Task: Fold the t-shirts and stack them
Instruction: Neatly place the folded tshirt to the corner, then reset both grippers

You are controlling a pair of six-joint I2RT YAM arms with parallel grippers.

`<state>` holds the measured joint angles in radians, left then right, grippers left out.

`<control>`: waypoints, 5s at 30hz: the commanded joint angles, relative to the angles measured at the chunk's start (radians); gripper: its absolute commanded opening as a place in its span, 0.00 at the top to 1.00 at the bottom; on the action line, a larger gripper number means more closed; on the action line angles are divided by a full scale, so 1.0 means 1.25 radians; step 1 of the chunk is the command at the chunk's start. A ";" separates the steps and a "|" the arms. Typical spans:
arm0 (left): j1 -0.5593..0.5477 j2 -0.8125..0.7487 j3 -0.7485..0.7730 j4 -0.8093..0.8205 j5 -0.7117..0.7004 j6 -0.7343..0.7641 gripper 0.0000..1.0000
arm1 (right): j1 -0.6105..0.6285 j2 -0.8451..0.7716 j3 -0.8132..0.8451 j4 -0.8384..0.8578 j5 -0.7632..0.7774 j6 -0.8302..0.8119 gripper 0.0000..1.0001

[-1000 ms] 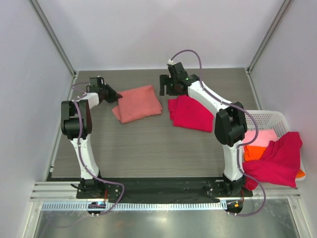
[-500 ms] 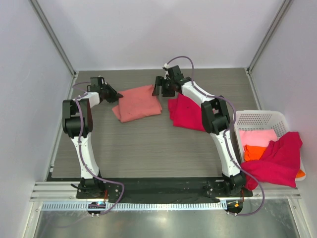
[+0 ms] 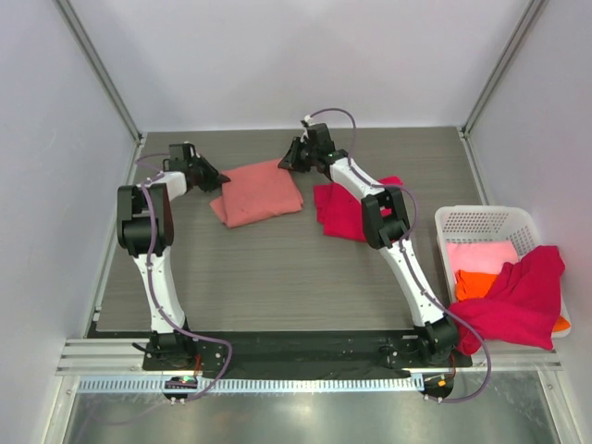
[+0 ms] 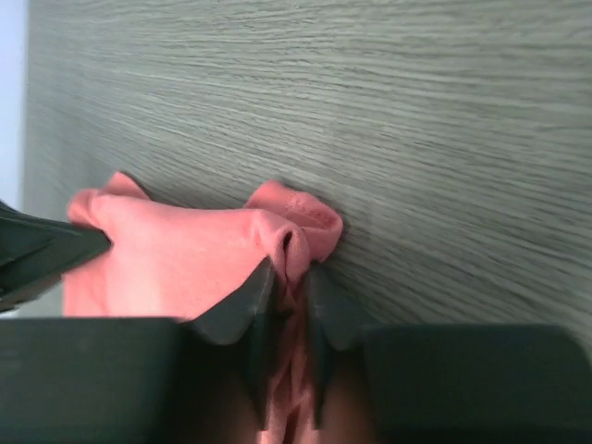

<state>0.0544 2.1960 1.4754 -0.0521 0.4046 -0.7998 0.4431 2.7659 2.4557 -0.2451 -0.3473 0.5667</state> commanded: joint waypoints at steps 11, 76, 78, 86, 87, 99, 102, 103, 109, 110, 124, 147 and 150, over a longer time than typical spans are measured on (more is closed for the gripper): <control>-0.031 -0.124 -0.028 0.017 0.002 0.012 1.00 | -0.008 -0.173 -0.192 0.180 -0.154 0.094 0.99; -0.429 0.049 0.391 -0.095 -0.119 -0.016 0.12 | -0.388 -0.833 -0.912 -0.028 0.240 -0.086 0.17; -0.421 0.003 0.335 -0.107 -0.131 0.004 0.12 | -0.356 -0.874 -0.939 -0.036 0.261 -0.099 0.17; -0.417 -0.233 0.046 -0.130 -0.209 0.041 0.12 | -0.140 -0.962 -1.021 -0.109 0.360 -0.132 0.22; -0.414 -0.258 0.015 -0.125 -0.236 0.040 0.12 | -0.117 -0.957 -1.018 -0.113 0.359 -0.132 0.24; -0.342 -0.528 -0.289 -0.103 -0.287 0.013 0.12 | 0.098 -0.693 -0.797 -0.134 0.334 -0.132 0.61; -0.336 -0.554 -0.319 -0.102 -0.284 0.015 0.13 | 0.101 -0.635 -0.760 -0.151 0.357 -0.128 0.64; -0.336 -0.560 -0.331 -0.102 -0.281 0.015 0.13 | 0.101 -0.605 -0.752 -0.160 0.394 -0.127 0.65; -0.334 -0.573 -0.378 -0.107 -0.252 0.021 0.15 | 0.048 -0.590 -0.806 -0.192 0.464 -0.132 0.66; -0.336 -0.577 -0.384 -0.107 -0.249 0.020 0.15 | 0.032 -0.604 -0.819 -0.188 0.466 -0.132 0.67; -0.337 -0.642 -0.501 -0.032 -0.266 0.027 0.13 | -0.161 -0.712 -0.892 -0.155 0.534 -0.139 0.32; -0.388 -1.060 -0.817 -0.082 -0.398 0.140 0.03 | 0.168 -1.447 -1.638 0.332 0.687 -0.154 0.02; -0.390 -1.138 -0.855 -0.092 -0.425 0.155 0.02 | 0.168 -1.535 -1.687 0.315 0.625 -0.150 0.00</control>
<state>-0.4282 0.8345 0.4419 -0.1364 -0.0750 -0.6548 0.6514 0.9348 0.3740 0.0299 0.4576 0.3687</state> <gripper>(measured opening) 0.977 0.995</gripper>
